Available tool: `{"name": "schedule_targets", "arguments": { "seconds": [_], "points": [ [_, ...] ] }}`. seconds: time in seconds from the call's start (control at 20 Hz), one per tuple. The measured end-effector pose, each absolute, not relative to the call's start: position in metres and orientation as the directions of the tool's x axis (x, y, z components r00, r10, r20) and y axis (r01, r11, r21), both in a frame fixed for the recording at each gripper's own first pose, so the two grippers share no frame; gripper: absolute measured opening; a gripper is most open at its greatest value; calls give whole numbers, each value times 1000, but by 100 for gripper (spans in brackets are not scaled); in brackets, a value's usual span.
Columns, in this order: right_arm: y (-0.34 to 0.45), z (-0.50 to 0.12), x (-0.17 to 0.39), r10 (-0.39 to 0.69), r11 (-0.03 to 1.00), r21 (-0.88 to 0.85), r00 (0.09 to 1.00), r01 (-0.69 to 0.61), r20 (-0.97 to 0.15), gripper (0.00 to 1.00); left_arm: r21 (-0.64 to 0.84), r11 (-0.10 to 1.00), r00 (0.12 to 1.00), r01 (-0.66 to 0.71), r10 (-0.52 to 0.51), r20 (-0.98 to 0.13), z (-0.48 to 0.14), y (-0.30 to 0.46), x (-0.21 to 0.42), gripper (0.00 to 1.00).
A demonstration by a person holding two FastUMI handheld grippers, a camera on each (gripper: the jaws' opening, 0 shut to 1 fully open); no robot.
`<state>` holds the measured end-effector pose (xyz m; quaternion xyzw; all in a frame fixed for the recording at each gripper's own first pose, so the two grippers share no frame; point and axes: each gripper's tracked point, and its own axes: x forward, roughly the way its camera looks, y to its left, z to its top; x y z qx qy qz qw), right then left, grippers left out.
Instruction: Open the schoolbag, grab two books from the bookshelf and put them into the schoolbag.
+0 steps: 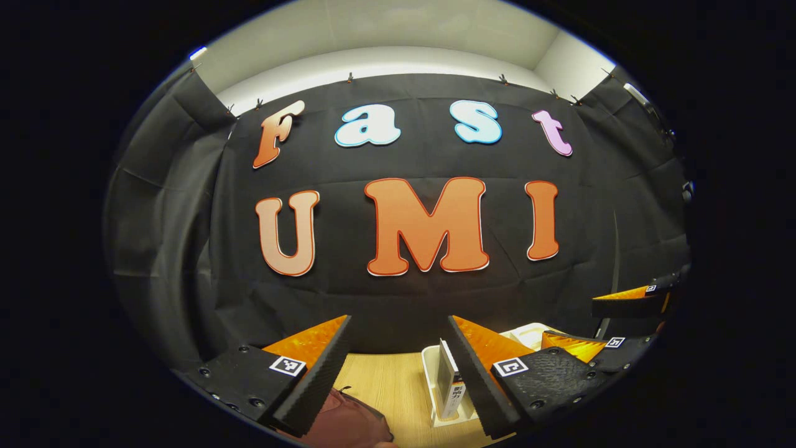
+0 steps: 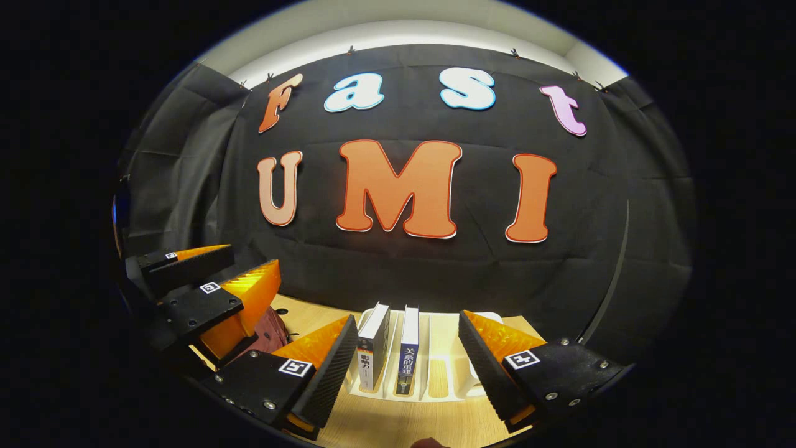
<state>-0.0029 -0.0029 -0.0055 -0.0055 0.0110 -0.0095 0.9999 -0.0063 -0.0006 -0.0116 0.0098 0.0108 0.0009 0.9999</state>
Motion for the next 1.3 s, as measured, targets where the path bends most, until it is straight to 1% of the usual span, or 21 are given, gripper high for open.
{"name": "schedule_targets", "arguments": {
  "seconds": [0.35,0.4,0.45,0.5,0.6,0.65,0.7,0.85,0.95,1.0,1.1,1.3],
  "points": [
    [-5,-4,-5,-25,1000,-5,1000,25,-15,96,19,1000,1000,-15,15,-10,-8,4,-9,94],
    [-5,-4,-5,-25,1000,-4,1000,25,-16,96,21,1000,1000,-14,14,-10,-7,4,-8,93],
    [-5,-4,-4,-25,1000,-6,1000,24,-18,97,27,1000,1000,-16,16,-11,-9,4,-9,95],
    [-6,-5,-5,-27,1000,-6,999,27,-18,96,29,999,1000,-17,18,-11,-8,5,-7,94],
    [-6,-5,-6,-28,1000,-7,999,28,-16,96,32,999,1000,-19,19,-12,-7,6,-6,95],
    [-7,-4,-6,-29,1000,-8,999,29,-14,96,34,999,1000,-21,21,-10,-9,6,-7,93],
    [-7,-4,-5,-30,1000,-9,999,30,-13,96,36,999,1000,-23,23,-11,-8,8,-8,95],
    [-7,-6,-5,-29,1000,-9,999,29,-18,96,42,999,999,-28,29,-15,-11,12,-6,94],
    [-8,-7,-5,-31,999,-11,999,31,-20,97,47,998,999,-33,35,-27,-17,14,-5,94],
    [-9,-8,-5,-31,999,-12,999,31,-23,97,50,998,999,-31,32,-35,-21,14,-5,95],
    [-11,-12,-5,-32,999,-13,999,32,-33,96,65,997,998,-31,34,-53,-30,15,-7,93],
    [-17,-21,-5,-34,999,-17,998,34,-48,97,132,990,993,-40,54,-101,-56,25,-13,93]
  ]
}}
